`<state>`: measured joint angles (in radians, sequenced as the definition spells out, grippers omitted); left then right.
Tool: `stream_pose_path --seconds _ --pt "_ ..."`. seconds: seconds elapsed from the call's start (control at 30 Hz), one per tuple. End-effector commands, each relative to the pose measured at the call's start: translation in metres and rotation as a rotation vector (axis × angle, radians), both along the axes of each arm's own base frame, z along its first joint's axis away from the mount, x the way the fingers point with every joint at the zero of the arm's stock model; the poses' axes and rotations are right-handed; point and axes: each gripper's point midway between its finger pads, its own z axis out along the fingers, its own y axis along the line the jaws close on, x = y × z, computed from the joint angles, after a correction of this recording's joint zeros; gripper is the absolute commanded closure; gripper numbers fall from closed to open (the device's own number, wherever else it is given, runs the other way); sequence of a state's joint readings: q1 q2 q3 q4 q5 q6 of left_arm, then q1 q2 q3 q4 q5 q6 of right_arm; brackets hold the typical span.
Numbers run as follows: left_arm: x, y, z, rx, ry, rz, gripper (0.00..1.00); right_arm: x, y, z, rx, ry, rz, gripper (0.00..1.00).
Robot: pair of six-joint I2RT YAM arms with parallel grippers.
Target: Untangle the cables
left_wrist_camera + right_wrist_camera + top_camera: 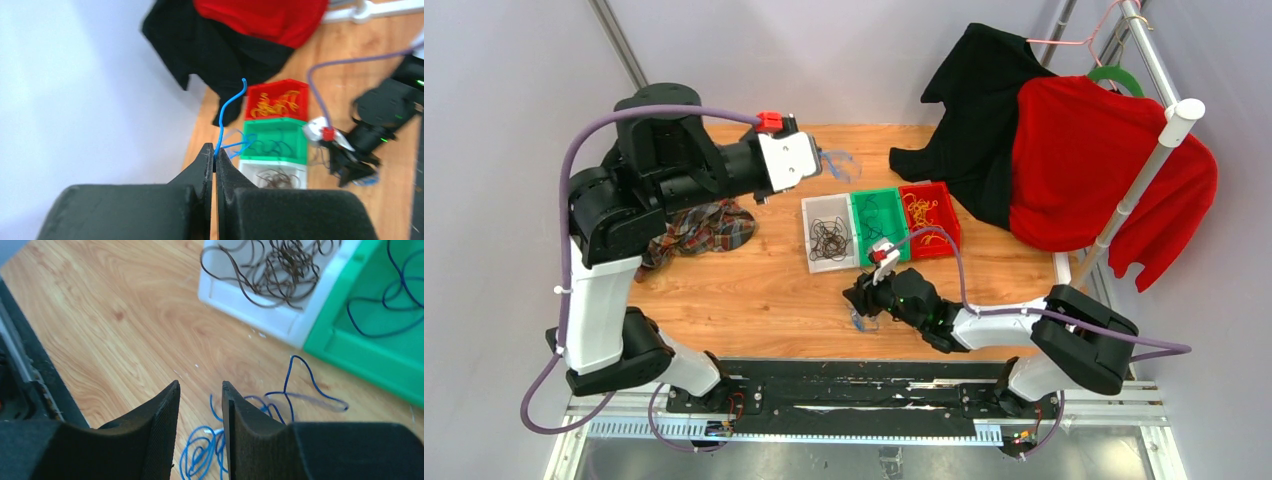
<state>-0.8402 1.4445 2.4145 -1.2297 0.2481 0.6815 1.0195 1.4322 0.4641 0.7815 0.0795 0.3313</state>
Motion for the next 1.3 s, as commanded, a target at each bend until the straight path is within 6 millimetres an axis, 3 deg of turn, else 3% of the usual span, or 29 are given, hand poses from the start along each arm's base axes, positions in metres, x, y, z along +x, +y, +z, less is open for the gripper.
stream_pose_path --seconds 0.0,0.17,0.3,0.53,0.83,1.03,1.27 --pt "0.031 0.013 0.053 -0.119 -0.177 0.172 1.0 -0.002 -0.012 -0.007 0.0 -0.011 -0.068 0.63" --pt "0.046 0.024 0.098 -0.274 -0.306 0.285 1.0 -0.008 -0.029 -0.025 -0.026 0.028 -0.116 0.62" --pt "0.049 0.007 0.08 -0.261 -0.259 0.24 1.0 -0.011 -0.042 -0.026 -0.019 0.038 -0.158 0.62" --pt "0.074 -0.035 -0.01 -0.115 -0.081 0.2 1.0 -0.002 -0.081 0.006 -0.004 0.015 -0.324 0.6" --pt "0.114 -0.078 -0.129 0.105 0.092 0.215 1.0 0.015 -0.151 0.05 0.039 -0.059 -0.642 0.55" --pt "0.145 -0.1 -0.18 0.192 0.132 0.227 1.0 0.018 -0.171 0.064 0.047 -0.09 -0.703 0.55" --pt "0.189 -0.108 -0.246 0.31 0.164 0.269 1.0 0.02 -0.174 0.071 0.044 -0.098 -0.707 0.55"
